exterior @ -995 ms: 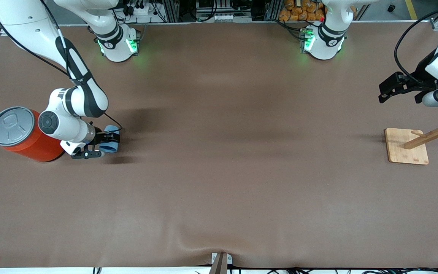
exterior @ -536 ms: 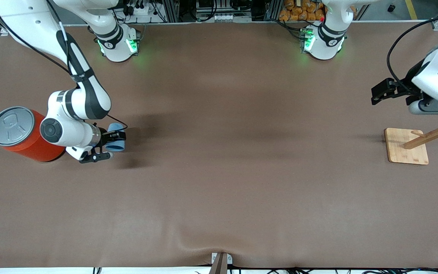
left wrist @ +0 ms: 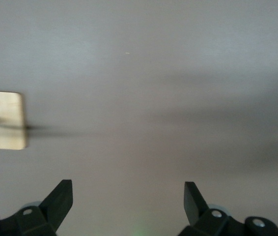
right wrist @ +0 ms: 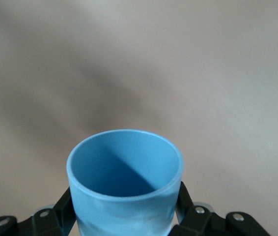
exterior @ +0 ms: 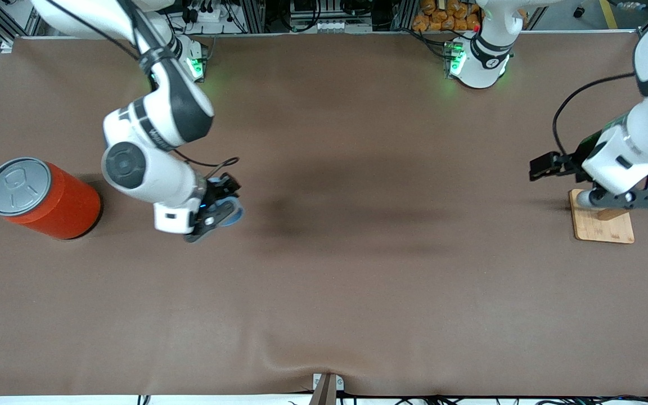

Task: Flip cup
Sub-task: 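Carry the cup to mid-table with the right gripper while the left gripper approaches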

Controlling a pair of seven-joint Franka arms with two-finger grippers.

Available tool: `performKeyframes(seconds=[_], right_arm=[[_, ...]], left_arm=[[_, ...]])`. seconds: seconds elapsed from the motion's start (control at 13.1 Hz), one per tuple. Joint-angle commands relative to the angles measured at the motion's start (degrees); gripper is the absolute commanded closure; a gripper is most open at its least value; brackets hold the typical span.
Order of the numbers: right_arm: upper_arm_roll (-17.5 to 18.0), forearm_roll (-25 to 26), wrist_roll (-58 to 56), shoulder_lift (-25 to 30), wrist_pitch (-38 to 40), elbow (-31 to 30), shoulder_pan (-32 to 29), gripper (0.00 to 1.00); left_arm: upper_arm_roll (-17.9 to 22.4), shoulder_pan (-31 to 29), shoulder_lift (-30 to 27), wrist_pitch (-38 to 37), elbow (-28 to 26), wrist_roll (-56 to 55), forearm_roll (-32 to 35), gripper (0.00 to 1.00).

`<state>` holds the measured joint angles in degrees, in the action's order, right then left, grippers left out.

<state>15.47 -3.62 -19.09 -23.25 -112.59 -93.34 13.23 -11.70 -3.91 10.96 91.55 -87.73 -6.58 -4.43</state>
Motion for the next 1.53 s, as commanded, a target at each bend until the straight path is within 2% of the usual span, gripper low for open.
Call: performKeyframes(seconds=[0.0, 0.15, 0.23, 0.31, 0.46, 0.54, 0.77, 0.92, 1.07, 1.22, 1.3, 1.38, 1.45], right_arm=[[0.79, 9.12, -2.10, -7.93, -2.54, 8.33, 9.33, 0.90], [0.36, 16.06, -2.36, -11.36, -5.61, 10.54, 16.71, 0.90], [0.44, 20.02, -2.10, -13.12, -7.45, 10.55, 18.39, 0.90], [0.44, 21.80, -1.83, -14.62, -9.47, 10.46, 20.50, 0.90], [0.01, 22.25, 0.96, -17.17, -13.78, 10.02, 24.11, 0.90], [-0.26, 25.21, 2.11, -18.66, -14.23, 10.11, 26.13, 0.90], [-0.26, 31.11, 10.02, -22.27, -17.82, 10.11, 28.60, 0.89], [-0.17, 35.77, 10.65, -24.82, -18.54, 10.19, 29.65, 0.90], [-0.17, 36.14, 11.09, -25.62, -18.54, 10.55, 30.28, 0.89], [-0.26, 36.05, 11.09, -25.71, -18.54, 10.46, 30.72, 0.78], [-0.17, 36.05, 11.09, -25.62, -18.54, 10.46, 30.72, 0.54], [-0.17, 36.05, 11.00, -25.62, -18.54, 10.55, 30.63, 0.01], [-0.17, 35.88, 11.09, -25.45, -18.46, 10.55, 30.63, 0.00]], left_arm=[[0.01, -0.66, 3.52, 2.13, 0.80, 0.51, -5.05, 0.00], [0.01, -0.66, 6.42, 4.77, 0.80, 0.51, -8.91, 0.00], [0.27, -0.84, 7.92, 5.82, 0.80, 0.69, -11.71, 0.00], [0.27, -1.62, 9.15, 6.36, 0.80, 0.69, -15.22, 0.00], [0.36, -2.16, 11.18, 7.15, 0.80, 0.78, -21.04, 0.00], [0.36, -2.16, 11.45, 7.15, 0.80, 0.78, -21.76, 0.00], [0.36, -3.03, 13.72, 7.94, 0.80, 0.86, -23.42, 0.00], [0.44, -4.09, 16.18, 8.21, 0.45, 1.04, -29.91, 0.00], [0.36, -4.53, 18.82, 8.64, 0.28, 5.33, -32.47, 0.00], [0.36, -5.23, 20.50, 10.22, -2.87, 10.32, -38.25, 0.00], [0.44, -5.23, 21.02, 12.06, -5.76, 14.79, -41.24, 0.00], [0.45, -5.76, 21.55, 12.94, -7.88, 17.62, -43.97, 0.00], [0.36, -5.85, 22.43, 13.13, -9.29, 19.83, -46.43, 0.00]])
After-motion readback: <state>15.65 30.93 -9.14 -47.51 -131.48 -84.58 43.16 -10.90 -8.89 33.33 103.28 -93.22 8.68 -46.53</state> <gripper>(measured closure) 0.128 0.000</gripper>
